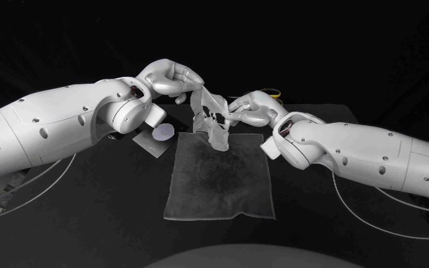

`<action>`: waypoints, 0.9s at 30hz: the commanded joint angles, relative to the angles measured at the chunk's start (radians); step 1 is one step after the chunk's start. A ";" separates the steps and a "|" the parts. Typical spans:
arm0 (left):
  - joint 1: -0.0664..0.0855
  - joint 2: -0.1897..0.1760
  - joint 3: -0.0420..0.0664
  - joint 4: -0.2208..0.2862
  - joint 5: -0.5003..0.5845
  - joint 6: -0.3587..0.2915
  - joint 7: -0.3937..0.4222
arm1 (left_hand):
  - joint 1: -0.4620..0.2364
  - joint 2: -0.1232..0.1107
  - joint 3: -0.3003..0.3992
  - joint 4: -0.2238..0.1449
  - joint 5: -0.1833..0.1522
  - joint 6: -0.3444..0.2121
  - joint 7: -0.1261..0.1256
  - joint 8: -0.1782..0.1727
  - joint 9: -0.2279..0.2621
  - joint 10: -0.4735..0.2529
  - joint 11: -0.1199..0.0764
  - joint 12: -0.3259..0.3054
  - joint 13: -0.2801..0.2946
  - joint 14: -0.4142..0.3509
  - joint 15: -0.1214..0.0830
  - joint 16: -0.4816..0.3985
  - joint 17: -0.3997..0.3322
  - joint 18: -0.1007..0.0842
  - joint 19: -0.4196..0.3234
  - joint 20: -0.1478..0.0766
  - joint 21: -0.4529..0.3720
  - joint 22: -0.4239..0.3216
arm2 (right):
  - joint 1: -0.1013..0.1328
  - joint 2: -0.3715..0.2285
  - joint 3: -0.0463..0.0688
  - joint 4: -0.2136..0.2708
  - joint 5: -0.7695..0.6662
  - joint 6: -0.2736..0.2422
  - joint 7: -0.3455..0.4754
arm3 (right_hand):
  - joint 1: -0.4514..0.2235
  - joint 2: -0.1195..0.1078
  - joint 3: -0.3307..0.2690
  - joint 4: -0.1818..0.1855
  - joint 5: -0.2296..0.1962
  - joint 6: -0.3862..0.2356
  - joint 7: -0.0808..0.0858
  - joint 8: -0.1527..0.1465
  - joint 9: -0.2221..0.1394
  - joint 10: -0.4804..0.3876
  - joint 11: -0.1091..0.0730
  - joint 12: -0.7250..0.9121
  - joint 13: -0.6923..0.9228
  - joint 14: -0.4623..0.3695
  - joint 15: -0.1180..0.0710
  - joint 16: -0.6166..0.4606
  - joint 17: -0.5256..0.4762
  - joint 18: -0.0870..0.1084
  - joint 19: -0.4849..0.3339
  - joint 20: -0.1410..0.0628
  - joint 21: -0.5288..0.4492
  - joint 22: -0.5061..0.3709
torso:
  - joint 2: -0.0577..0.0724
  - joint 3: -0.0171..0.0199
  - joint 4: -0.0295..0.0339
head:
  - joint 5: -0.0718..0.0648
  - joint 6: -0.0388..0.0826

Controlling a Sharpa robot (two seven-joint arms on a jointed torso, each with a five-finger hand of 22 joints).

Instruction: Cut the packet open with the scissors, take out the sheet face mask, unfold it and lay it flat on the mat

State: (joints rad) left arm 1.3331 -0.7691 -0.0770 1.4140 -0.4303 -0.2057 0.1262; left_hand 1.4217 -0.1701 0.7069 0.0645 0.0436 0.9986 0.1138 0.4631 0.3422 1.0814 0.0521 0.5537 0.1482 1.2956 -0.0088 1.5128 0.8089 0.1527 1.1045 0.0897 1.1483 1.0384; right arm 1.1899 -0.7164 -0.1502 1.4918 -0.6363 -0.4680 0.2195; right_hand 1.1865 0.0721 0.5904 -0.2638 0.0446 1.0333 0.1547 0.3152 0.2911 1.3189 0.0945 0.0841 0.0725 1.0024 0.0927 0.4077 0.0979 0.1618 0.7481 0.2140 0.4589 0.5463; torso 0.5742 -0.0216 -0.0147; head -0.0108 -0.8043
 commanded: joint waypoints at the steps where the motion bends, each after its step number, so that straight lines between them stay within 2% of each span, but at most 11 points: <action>1: 0.003 -0.001 0.002 0.000 -0.008 0.013 -0.005 | -0.013 0.001 0.006 0.000 0.006 -0.003 0.003 0.006 0.156 0.005 -0.001 0.000 0.001 0.008 -0.002 0.003 0.002 -0.008 0.007 0.002 0.003 0.002 | -0.001 -0.002 0.000 0.000 0.015 0.010 0.008 | -0.001 -0.018 -0.009 -0.009 0.003 0.011 -0.004 0.031 0.031 0.015 -0.003 0.006 0.002 0.009 0.000 0.007 0.003 0.013 -0.007 -0.006 0.008 0.009 | 0.000 -0.0001 0.0002 | 0.000 0.001; 4: 0.003 -0.002 0.002 0.001 -0.010 0.015 -0.008 | -0.014 0.000 0.007 -0.001 0.006 -0.003 0.003 0.006 0.157 0.006 -0.001 0.000 0.001 0.009 -0.002 0.003 0.004 -0.008 0.009 0.002 0.004 0.004 | -0.002 -0.003 0.000 0.001 0.026 0.011 0.011 | -0.006 -0.036 -0.025 -0.015 0.003 0.016 -0.009 0.048 0.046 0.017 -0.006 0.004 0.003 0.010 0.000 0.008 0.006 0.014 -0.011 -0.005 0.008 0.012 | 0.000 -0.0001 0.0006 | -0.001 0.001; 10: 0.003 -0.003 0.002 0.002 -0.017 0.019 -0.014 | -0.015 0.000 0.008 -0.002 0.006 -0.003 0.002 0.006 0.159 0.006 -0.002 0.000 0.001 0.010 -0.002 0.003 0.008 -0.009 0.011 0.002 0.006 0.005 | -0.002 -0.003 0.000 -0.001 0.041 0.006 0.012 | 0.004 -0.050 -0.044 -0.021 0.003 0.011 -0.013 0.075 0.073 0.015 -0.009 0.001 0.004 0.008 -0.001 0.009 0.011 0.016 -0.013 -0.002 0.005 0.011 | 0.000 -0.0001 0.0001 | 0.000 0.002; 16: 0.003 -0.005 0.002 0.006 -0.021 0.023 -0.017 | -0.015 0.000 0.008 -0.002 0.006 -0.003 0.002 0.006 0.159 0.006 -0.002 0.000 0.001 0.011 -0.002 0.003 0.009 -0.009 0.012 0.001 0.006 0.006 | -0.003 -0.005 0.000 -0.009 0.055 0.002 0.003 | 0.011 -0.070 -0.065 -0.021 0.003 0.003 -0.011 0.089 0.090 -0.008 -0.003 -0.007 0.002 -0.006 0.003 0.007 0.016 0.016 -0.021 0.003 -0.010 0.003 | 0.000 0.0000 0.0001 | 0.001 0.002; 20: 0.003 -0.006 0.002 0.010 -0.025 0.029 -0.018 | -0.015 0.000 0.009 -0.003 0.006 -0.003 0.002 0.006 0.160 0.006 -0.002 -0.001 0.002 0.012 -0.002 0.003 0.011 -0.009 0.014 0.001 0.008 0.008 | -0.003 -0.005 0.000 -0.017 0.058 0.016 -0.015 | 0.007 -0.099 -0.092 -0.020 0.003 -0.036 0.002 0.090 0.100 -0.045 0.011 -0.010 0.000 -0.034 0.013 0.012 0.025 0.018 -0.029 0.013 -0.042 -0.019 | 0.000 0.0000 -0.0004 | 0.000 0.003; 21: 0.003 -0.006 0.002 0.011 -0.026 0.030 -0.018 | -0.015 0.000 0.009 -0.003 0.006 -0.003 0.002 0.006 0.160 0.006 -0.002 -0.001 0.002 0.012 -0.002 0.003 0.011 -0.009 0.014 0.001 0.008 0.008 | -0.003 -0.005 0.000 -0.019 0.058 0.021 -0.019 | 0.001 -0.110 -0.100 -0.019 0.003 -0.055 0.010 0.087 0.101 -0.059 0.019 -0.012 -0.002 -0.046 0.017 0.011 0.026 0.017 -0.033 0.016 -0.051 -0.025 | 0.000 0.0000 -0.0004 | 0.000 0.003; 27: 0.003 -0.007 0.002 0.016 -0.031 0.035 -0.017 | -0.016 0.000 0.011 -0.005 0.006 -0.003 0.002 0.006 0.162 0.006 -0.002 -0.001 0.002 0.014 -0.003 0.003 0.014 -0.010 0.015 0.001 0.009 0.009 | -0.003 -0.003 0.000 -0.031 0.057 0.052 -0.036 | -0.020 -0.137 -0.131 -0.014 0.003 -0.114 0.032 0.103 0.120 -0.108 0.040 -0.009 -0.004 -0.089 0.033 0.023 0.039 0.017 -0.044 0.031 -0.091 -0.055 | 0.000 -0.0003 -0.0001 | -0.001 0.004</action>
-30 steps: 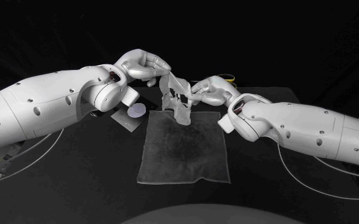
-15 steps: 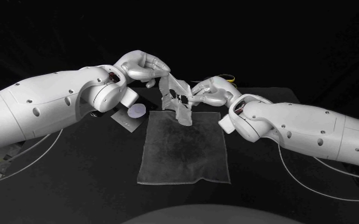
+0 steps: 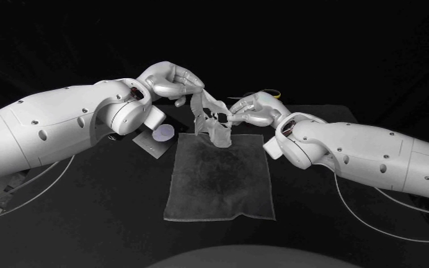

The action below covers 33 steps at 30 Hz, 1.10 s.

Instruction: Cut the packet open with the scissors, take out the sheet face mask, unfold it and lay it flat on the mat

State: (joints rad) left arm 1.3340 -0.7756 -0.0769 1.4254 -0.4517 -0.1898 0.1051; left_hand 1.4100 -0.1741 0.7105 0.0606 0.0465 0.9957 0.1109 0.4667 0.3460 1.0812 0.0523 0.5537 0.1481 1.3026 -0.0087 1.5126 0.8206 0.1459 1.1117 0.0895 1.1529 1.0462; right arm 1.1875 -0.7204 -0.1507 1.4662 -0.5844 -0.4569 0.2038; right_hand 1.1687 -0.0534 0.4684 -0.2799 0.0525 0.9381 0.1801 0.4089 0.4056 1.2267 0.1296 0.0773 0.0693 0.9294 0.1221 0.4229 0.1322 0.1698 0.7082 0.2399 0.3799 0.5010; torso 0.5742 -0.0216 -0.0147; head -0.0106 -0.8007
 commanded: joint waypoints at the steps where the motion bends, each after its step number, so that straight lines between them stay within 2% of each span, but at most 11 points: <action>1: 0.002 -0.002 0.002 0.006 -0.010 0.020 0.005 | -0.004 0.004 0.007 -0.001 0.003 0.000 0.005 0.002 0.158 0.006 -0.002 -0.001 0.002 0.007 -0.003 0.004 0.002 -0.003 0.008 0.001 0.004 0.001 | -0.001 0.001 0.000 -0.008 0.006 0.044 -0.021 | -0.003 -0.009 -0.014 0.003 -0.004 -0.030 0.008 0.020 0.013 -0.024 0.007 0.004 0.000 -0.026 0.005 0.016 0.010 0.011 -0.003 0.008 -0.023 -0.018 | 0.000 -0.0003 -0.0001 | -0.001 0.000; 5: 0.003 -0.004 0.004 0.010 -0.013 0.023 0.005 | -0.004 0.004 0.007 -0.001 0.003 0.000 0.005 0.002 0.158 0.006 -0.002 -0.001 0.002 0.007 -0.003 0.004 0.002 -0.003 0.008 0.001 0.004 0.001 | -0.002 0.002 0.000 -0.016 0.009 0.055 -0.023 | -0.004 0.000 -0.017 0.005 -0.004 -0.034 0.006 0.039 0.023 -0.035 0.008 0.014 0.002 -0.038 0.006 0.031 0.020 0.013 0.004 0.011 -0.035 -0.029 | 0.000 -0.0002 0.0004 | 0.000 -0.001; 9: 0.006 -0.004 0.006 0.014 -0.017 0.029 0.005 | -0.004 0.004 0.007 -0.001 0.003 0.000 0.005 0.002 0.158 0.006 -0.002 -0.001 0.002 0.007 -0.003 0.004 0.002 -0.003 0.008 0.001 0.004 0.001 | -0.004 0.004 0.000 -0.022 0.014 0.071 -0.023 | -0.014 -0.002 -0.025 0.008 -0.004 -0.043 0.008 0.044 0.025 -0.044 0.009 0.022 0.002 -0.048 0.007 0.041 0.027 0.013 0.009 0.012 -0.045 -0.037 | 0.000 0.0001 0.0003 | 0.001 -0.001; 12: 0.008 -0.003 0.006 0.017 -0.022 0.034 0.003 | -0.005 0.004 0.009 -0.002 0.003 0.000 0.005 0.002 0.160 0.007 -0.002 -0.001 0.002 0.007 -0.003 0.004 0.002 -0.003 0.011 0.001 0.006 0.003 | -0.004 0.006 0.000 -0.025 0.015 0.089 -0.026 | -0.041 -0.019 -0.046 0.014 -0.006 -0.113 0.032 0.004 0.005 -0.073 0.027 0.024 0.000 -0.077 0.018 0.049 0.033 0.010 0.006 0.018 -0.063 -0.051 | -0.001 0.0000 -0.0003 | 0.002 -0.001; 14: 0.009 -0.002 0.006 0.019 -0.025 0.038 0.001 | -0.005 0.004 0.009 -0.002 0.003 0.000 0.005 0.002 0.160 0.007 -0.002 -0.002 0.002 0.008 -0.003 0.004 0.004 -0.004 0.012 0.001 0.007 0.005 | -0.005 0.008 0.000 -0.026 0.015 0.096 -0.024 | -0.047 -0.022 -0.055 0.016 -0.004 -0.136 0.038 -0.012 -0.005 -0.089 0.032 0.026 -0.001 -0.090 0.023 0.054 0.037 0.010 0.004 0.022 -0.072 -0.058 | -0.001 0.0001 -0.0006 | 0.004 0.000; 18: 0.012 -0.002 0.006 0.024 -0.032 0.044 -0.003 | -0.005 0.004 0.009 -0.002 0.003 0.000 0.005 0.002 0.160 0.007 -0.002 -0.002 0.002 0.009 -0.003 0.004 0.006 -0.004 0.013 0.001 0.008 0.006 | -0.005 0.015 0.000 -0.028 0.005 0.081 -0.005 | -0.043 -0.009 -0.061 0.018 -0.004 -0.142 0.042 -0.026 -0.016 -0.103 0.036 0.035 0.000 -0.100 0.024 0.068 0.044 0.012 0.010 0.025 -0.082 -0.067 | 0.000 0.0003 -0.0003 | 0.006 0.001; 20: 0.014 -0.003 0.006 0.025 -0.037 0.047 -0.006 | -0.006 0.004 0.010 -0.003 0.003 0.000 0.005 0.002 0.161 0.007 -0.002 -0.002 0.002 0.010 -0.003 0.004 0.010 -0.004 0.014 0.001 0.009 0.007 | -0.005 0.022 0.000 -0.028 -0.019 0.058 0.017 | -0.025 0.013 -0.045 0.012 -0.004 -0.121 0.040 -0.031 -0.024 -0.100 0.031 0.046 0.000 -0.095 0.020 0.083 0.051 0.013 0.021 0.024 -0.084 -0.071 | 0.000 0.0009 0.0003 | 0.003 0.001; 21: 0.014 -0.003 0.006 0.025 -0.037 0.047 -0.007 | -0.006 0.004 0.010 -0.003 0.003 0.000 0.005 0.002 0.161 0.007 -0.002 -0.002 0.002 0.010 -0.003 0.004 0.010 -0.004 0.014 0.001 0.009 0.007 | -0.005 0.023 0.000 -0.028 -0.024 0.053 0.021 | -0.023 0.015 -0.042 0.010 -0.004 -0.116 0.039 -0.032 -0.026 -0.100 0.031 0.048 0.000 -0.095 0.020 0.085 0.052 0.014 0.024 0.023 -0.084 -0.072 | 0.000 0.0008 0.0005 | 0.003 0.001; 24: 0.015 -0.002 0.006 0.025 -0.040 0.048 -0.009 | -0.008 0.004 0.011 -0.003 0.003 -0.001 0.006 0.001 0.164 0.009 -0.002 -0.001 0.003 0.012 -0.003 0.004 0.012 -0.006 0.020 0.001 0.014 0.012 | -0.006 0.032 0.000 -0.026 -0.063 0.018 0.046 | -0.009 0.034 -0.016 0.002 -0.004 -0.090 0.030 -0.041 -0.037 -0.087 0.020 0.063 0.000 -0.078 0.010 0.105 0.061 0.015 0.045 0.016 -0.080 -0.073 | 0.000 0.0009 0.0005 | 0.002 0.002; 27: 0.015 -0.001 0.006 0.025 -0.041 0.050 -0.012 | -0.009 0.004 0.012 -0.004 0.003 -0.001 0.006 0.001 0.165 0.010 -0.002 -0.001 0.003 0.013 -0.003 0.004 0.014 -0.006 0.021 0.000 0.015 0.013 | -0.007 0.041 0.000 -0.023 -0.128 -0.023 0.065 | -0.003 0.036 0.007 -0.005 -0.004 -0.071 0.022 -0.065 -0.055 -0.047 0.005 0.092 0.005 -0.034 -0.007 0.141 0.075 0.016 0.083 0.001 -0.065 -0.069 | 0.000 0.0001 0.0005 | -0.001 0.002; 33: 0.016 0.002 0.006 0.028 -0.040 0.057 -0.015 | -0.010 0.004 0.013 -0.004 0.003 -0.001 0.006 0.001 0.166 0.010 -0.002 -0.001 0.003 0.013 -0.003 0.004 0.012 -0.006 0.022 0.000 0.016 0.014 | -0.010 0.057 0.001 -0.018 -0.250 -0.101 0.063 | 0.015 0.009 0.011 -0.006 -0.004 -0.023 -0.011 -0.113 -0.088 0.068 -0.044 0.200 0.052 0.108 -0.066 0.281 0.150 0.015 0.184 -0.056 0.010 -0.027 | 0.000 0.0001 0.0003 | -0.001 0.002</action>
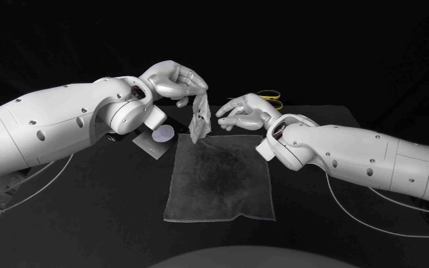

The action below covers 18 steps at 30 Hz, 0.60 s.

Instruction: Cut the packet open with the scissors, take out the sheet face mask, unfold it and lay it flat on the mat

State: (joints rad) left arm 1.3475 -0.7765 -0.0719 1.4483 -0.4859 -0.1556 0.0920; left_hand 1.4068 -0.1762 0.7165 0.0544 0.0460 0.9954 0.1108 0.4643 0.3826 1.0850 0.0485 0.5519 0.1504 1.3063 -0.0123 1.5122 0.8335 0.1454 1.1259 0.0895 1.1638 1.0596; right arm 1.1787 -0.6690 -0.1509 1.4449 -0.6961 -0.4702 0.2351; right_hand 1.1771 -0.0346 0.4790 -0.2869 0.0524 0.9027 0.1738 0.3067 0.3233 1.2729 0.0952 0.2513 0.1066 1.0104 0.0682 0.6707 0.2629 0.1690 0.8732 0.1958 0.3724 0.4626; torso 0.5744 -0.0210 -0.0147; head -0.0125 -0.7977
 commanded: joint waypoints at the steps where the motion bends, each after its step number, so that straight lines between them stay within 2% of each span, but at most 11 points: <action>1: 0.002 0.003 0.001 0.006 -0.006 0.024 -0.003 | -0.007 0.006 0.007 0.002 0.003 -0.001 0.006 0.003 0.130 0.006 0.002 0.000 0.001 0.009 0.000 0.005 -0.001 -0.006 0.008 0.000 0.005 0.001 | -0.002 0.009 0.001 0.004 -0.152 -0.097 0.030 | 0.007 -0.019 -0.004 0.002 -0.002 0.020 -0.008 -0.021 -0.013 0.030 -0.015 0.053 0.032 0.042 -0.021 0.067 0.041 0.014 0.034 -0.022 0.036 0.024 | 0.000 -0.0004 0.0004 | 0.001 -0.001; 4: 0.002 0.002 0.001 0.008 -0.005 0.026 -0.004 | -0.007 0.006 0.007 0.002 0.003 -0.001 0.006 0.003 0.130 0.006 0.002 0.000 0.001 0.009 0.000 0.005 -0.001 -0.006 0.008 0.000 0.005 0.001 | -0.006 0.021 0.001 0.000 -0.203 -0.133 0.018 | 0.011 -0.031 -0.012 0.002 -0.003 0.038 -0.016 -0.048 -0.028 0.041 -0.025 0.139 0.093 0.064 -0.038 0.153 0.098 0.013 0.057 -0.041 0.079 0.056 | 0.000 -0.0004 -0.0003 | -0.001 -0.001; 5: 0.002 0.002 0.001 0.009 -0.005 0.027 -0.004 | -0.007 0.006 0.007 0.002 0.003 -0.001 0.006 0.003 0.130 0.006 0.002 0.000 0.001 0.009 0.000 0.005 -0.001 -0.006 0.008 0.000 0.005 0.001 | -0.006 0.024 0.001 -0.002 -0.214 -0.142 0.015 | 0.010 -0.036 -0.017 0.003 -0.007 0.048 -0.017 -0.059 -0.035 0.038 -0.031 0.195 0.135 0.073 -0.044 0.199 0.129 0.012 0.066 -0.049 0.104 0.076 | 0.000 -0.0006 0.0001 | -0.001 0.000; 7: 0.002 0.001 0.001 0.010 -0.005 0.027 -0.005 | -0.007 0.006 0.007 0.002 0.003 -0.001 0.006 0.003 0.130 0.006 0.002 0.000 0.001 0.009 0.000 0.005 -0.001 -0.006 0.008 0.000 0.005 0.001 | -0.009 0.033 0.001 -0.008 -0.241 -0.157 0.007 | 0.015 -0.034 -0.024 0.001 0.002 0.089 -0.031 -0.070 -0.043 0.007 -0.040 0.351 0.258 0.083 -0.058 0.305 0.202 0.010 0.075 -0.065 0.164 0.126 | 0.000 -0.0007 0.0013 | -0.001 -0.002; 8: 0.002 0.000 0.001 0.010 -0.005 0.027 -0.006 | -0.007 0.006 0.007 0.002 0.003 -0.001 0.006 0.003 0.130 0.006 0.002 0.000 0.001 0.009 0.000 0.005 -0.001 -0.006 0.008 0.000 0.005 0.001 | -0.011 0.037 0.001 -0.010 -0.252 -0.162 0.004 | 0.010 -0.041 -0.028 0.000 0.002 0.090 -0.031 -0.078 -0.047 -0.017 -0.037 0.388 0.290 0.079 -0.060 0.327 0.219 0.009 0.072 -0.067 0.179 0.140 | 0.000 -0.0005 0.0009 | -0.001 -0.003; 9: 0.002 0.000 0.001 0.010 -0.005 0.027 -0.006 | -0.007 0.006 0.007 0.002 0.003 -0.001 0.006 0.003 0.130 0.006 0.002 0.000 0.001 0.009 0.000 0.005 -0.001 -0.006 0.008 0.000 0.005 0.001 | -0.013 0.041 0.001 -0.012 -0.262 -0.166 -0.001 | 0.009 -0.033 -0.027 0.003 -0.001 0.098 -0.033 -0.084 -0.050 -0.035 -0.036 0.452 0.342 0.078 -0.061 0.362 0.245 0.009 0.068 -0.071 0.204 0.162 | 0.000 -0.0009 0.0010 | -0.001 -0.004; 11: 0.002 -0.001 0.001 0.010 -0.005 0.026 -0.007 | -0.007 0.006 0.007 0.002 0.003 -0.001 0.006 0.003 0.130 0.006 0.002 0.000 0.001 0.009 0.000 0.005 -0.001 -0.006 0.008 0.000 0.005 0.001 | -0.015 0.045 0.001 -0.014 -0.275 -0.173 -0.008 | 0.007 -0.034 -0.032 0.002 0.000 0.109 -0.034 -0.088 -0.053 -0.012 -0.042 0.598 0.496 0.091 -0.065 0.408 0.274 0.010 0.070 -0.075 0.235 0.187 | 0.000 -0.0009 0.0004 | 0.001 -0.004; 12: 0.002 -0.001 0.001 0.009 -0.005 0.026 -0.007 | -0.009 0.006 0.008 0.001 0.003 -0.001 0.006 0.003 0.133 0.008 0.002 0.000 0.001 0.011 0.000 0.005 0.000 -0.006 0.010 0.000 0.006 0.002 | -0.017 0.047 0.001 -0.016 -0.283 -0.178 -0.013 | 0.007 -0.030 -0.032 0.003 -0.002 0.111 -0.037 -0.089 -0.054 -0.009 -0.038 0.633 0.535 0.095 -0.066 0.421 0.290 0.010 0.070 -0.076 0.242 0.194 | 0.001 -0.0008 0.0009 | 0.001 -0.004; 13: 0.002 -0.001 0.001 0.009 -0.005 0.025 -0.008 | -0.009 0.006 0.008 0.001 0.003 -0.001 0.006 0.003 0.133 0.008 0.002 0.000 0.001 0.011 0.000 0.005 0.000 -0.006 0.010 0.000 0.006 0.002 | -0.018 0.050 0.001 -0.019 -0.292 -0.185 -0.020 | 0.004 -0.030 -0.035 0.003 -0.002 0.115 -0.031 -0.094 -0.056 0.006 -0.044 0.717 0.630 0.124 -0.066 0.472 0.363 0.010 0.069 -0.078 0.263 0.211 | 0.001 -0.0007 0.0005 | 0.001 -0.005; 14: 0.002 -0.002 0.001 0.009 -0.005 0.025 -0.008 | -0.009 0.006 0.008 0.001 0.003 -0.001 0.006 0.003 0.133 0.008 0.002 0.000 0.001 0.011 0.000 0.005 0.000 -0.006 0.010 0.000 0.006 0.002 | -0.020 0.053 0.001 -0.022 -0.301 -0.192 -0.026 | 0.005 -0.025 -0.036 0.003 -0.001 0.120 -0.038 -0.096 -0.057 0.030 -0.039 0.802 0.730 0.165 -0.068 0.529 0.448 0.010 0.071 -0.080 0.285 0.229 | 0.001 -0.0005 0.0007 | 0.001 -0.005; 18: 0.002 -0.001 0.001 0.008 -0.005 0.025 -0.007 | -0.010 0.006 0.009 0.000 0.003 -0.001 0.006 0.003 0.133 0.008 0.002 0.000 0.001 0.011 0.000 0.004 0.000 -0.006 0.011 0.000 0.007 0.003 | -0.024 0.063 0.001 -0.037 -0.326 -0.225 -0.053 | 0.004 -0.022 -0.041 0.003 -0.003 0.125 -0.035 -0.107 -0.061 0.070 -0.039 0.945 0.907 0.234 -0.068 0.626 0.609 0.010 0.069 -0.083 0.335 0.270 | 0.000 -0.0002 0.0005 | 0.000 -0.005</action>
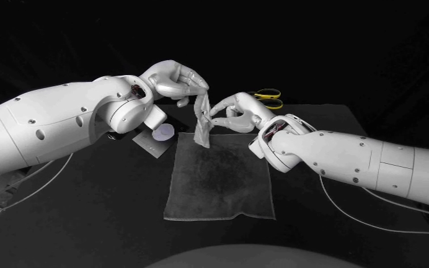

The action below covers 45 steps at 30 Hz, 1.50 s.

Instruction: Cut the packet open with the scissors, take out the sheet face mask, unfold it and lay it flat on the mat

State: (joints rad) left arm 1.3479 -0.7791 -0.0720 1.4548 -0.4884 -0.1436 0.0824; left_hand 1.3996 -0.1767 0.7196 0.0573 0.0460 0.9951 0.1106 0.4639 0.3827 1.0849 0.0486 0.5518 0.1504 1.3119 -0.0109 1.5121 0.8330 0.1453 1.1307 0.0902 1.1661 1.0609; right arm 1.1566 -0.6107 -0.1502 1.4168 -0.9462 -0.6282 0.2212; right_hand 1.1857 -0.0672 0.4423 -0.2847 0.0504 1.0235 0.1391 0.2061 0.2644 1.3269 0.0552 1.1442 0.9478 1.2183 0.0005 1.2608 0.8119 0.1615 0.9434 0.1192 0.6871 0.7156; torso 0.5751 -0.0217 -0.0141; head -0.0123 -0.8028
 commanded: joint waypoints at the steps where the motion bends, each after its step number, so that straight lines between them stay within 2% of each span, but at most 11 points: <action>1: 0.002 0.002 0.001 0.002 -0.003 0.014 0.002 | -0.003 0.006 0.006 -0.003 0.003 -0.001 0.006 0.003 0.133 0.008 0.001 0.000 0.001 0.005 -0.001 0.005 0.000 -0.006 0.006 -0.001 0.005 0.002 | -0.002 0.006 0.001 -0.012 -0.079 -0.073 -0.043 | -0.003 0.012 -0.003 0.000 -0.001 0.004 0.001 -0.008 -0.003 0.022 0.001 0.067 0.085 0.035 -0.001 0.047 0.079 0.018 -0.001 -0.006 0.026 0.022 | -0.001 0.0004 0.0000 | 0.001 0.000; 6: 0.002 0.001 0.001 0.005 -0.003 0.016 0.002 | -0.003 0.006 0.006 -0.003 0.003 -0.001 0.006 0.003 0.133 0.008 0.001 0.000 0.001 0.005 -0.001 0.005 0.000 -0.006 0.006 -0.001 0.005 0.002 | -0.004 0.012 0.001 -0.024 -0.095 -0.084 -0.062 | -0.002 0.010 -0.003 -0.001 -0.002 0.004 0.003 -0.018 -0.006 0.059 0.003 0.151 0.197 0.083 0.001 0.104 0.184 0.018 -0.006 -0.006 0.064 0.053 | -0.001 0.0011 -0.0015 | 0.001 -0.001; 12: 0.002 0.000 0.001 0.008 0.000 0.017 0.003 | -0.003 0.006 0.006 -0.003 0.003 -0.001 0.006 0.003 0.133 0.008 0.001 0.000 0.001 0.005 -0.001 0.005 0.000 -0.006 0.006 -0.001 0.005 0.002 | -0.011 0.024 0.001 -0.037 -0.103 -0.082 -0.074 | -0.007 0.001 -0.010 0.000 -0.002 -0.003 0.006 -0.026 -0.008 0.071 0.007 0.180 0.237 0.099 0.003 0.125 0.223 0.018 -0.010 -0.005 0.080 0.068 | -0.001 0.0022 -0.0004 | -0.001 0.001; 20: 0.002 0.000 0.001 0.011 0.002 0.017 0.004 | -0.004 0.006 0.007 -0.004 0.003 -0.001 0.006 0.003 0.136 0.009 0.001 0.000 0.002 0.005 -0.001 0.004 -0.002 -0.007 0.009 -0.001 0.007 0.004 | -0.017 0.036 0.001 -0.057 -0.105 -0.080 -0.077 | -0.009 0.002 -0.012 0.001 -0.002 -0.005 0.007 -0.028 -0.009 0.075 0.008 0.190 0.251 0.103 0.004 0.132 0.234 0.018 -0.012 -0.004 0.085 0.072 | 0.000 0.0004 -0.0003 | -0.002 0.000; 28: 0.002 -0.002 0.001 0.014 0.004 0.015 0.005 | -0.004 0.006 0.007 -0.004 0.003 -0.001 0.006 0.003 0.136 0.009 0.001 0.000 0.002 0.005 -0.001 0.004 -0.002 -0.007 0.009 -0.001 0.007 0.004 | -0.021 0.034 0.001 -0.047 -0.103 -0.060 -0.074 | -0.014 0.014 -0.014 0.004 -0.002 0.022 -0.001 -0.016 -0.002 0.094 0.003 0.224 0.299 0.123 0.002 0.154 0.279 0.019 -0.016 -0.004 0.101 0.085 | -0.001 0.0010 -0.0014 | -0.001 -0.002; 34: 0.002 -0.003 0.001 0.016 0.007 0.015 0.005 | -0.004 0.006 0.007 -0.004 0.003 -0.001 0.006 0.003 0.136 0.009 0.001 0.000 0.002 0.005 -0.001 0.004 -0.002 -0.007 0.009 -0.001 0.007 0.004 | -0.024 0.037 0.001 -0.047 -0.090 -0.043 -0.065 | -0.021 0.033 -0.015 0.011 -0.002 0.037 -0.007 -0.008 0.002 0.112 -0.002 0.250 0.338 0.140 -0.003 0.170 0.316 0.020 -0.017 -0.007 0.113 0.095 | -0.001 0.0010 -0.0002 | -0.003 -0.002; 45: 0.002 -0.004 0.001 0.018 0.009 0.016 0.005 | -0.004 0.006 0.007 -0.004 0.003 -0.001 0.006 0.003 0.136 0.009 0.001 0.000 0.002 0.005 -0.001 0.004 -0.002 -0.007 0.009 -0.001 0.007 0.004 | -0.026 0.042 0.001 -0.059 -0.067 -0.045 -0.055 | -0.026 0.057 -0.016 0.019 -0.002 0.053 -0.016 0.002 0.008 0.128 -0.010 0.274 0.374 0.159 -0.008 0.186 0.352 0.021 -0.016 -0.011 0.127 0.107 | -0.001 0.0002 -0.0002 | -0.002 -0.004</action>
State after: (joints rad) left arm 1.3482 -0.7833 -0.0720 1.4695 -0.4866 -0.1395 0.0803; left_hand 1.3957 -0.1809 0.7230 0.0536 0.0424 0.9927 0.1082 0.4631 0.3898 1.0846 0.0489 0.5517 0.1513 1.3133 -0.0122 1.5100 0.8309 0.1451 1.1329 0.0896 1.1684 1.0636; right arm 1.1306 -0.5697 -0.1501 1.3582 -1.0228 -0.6831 0.1531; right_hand 1.1599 -0.0173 0.4264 -0.2702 0.0503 1.0714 0.1225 0.2047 0.2715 1.4496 0.0461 1.4151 1.3017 1.3689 -0.0096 1.4437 1.1598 0.1697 0.9283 0.1129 0.8072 0.8213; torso 0.5742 -0.0212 -0.0141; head -0.0151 -0.8070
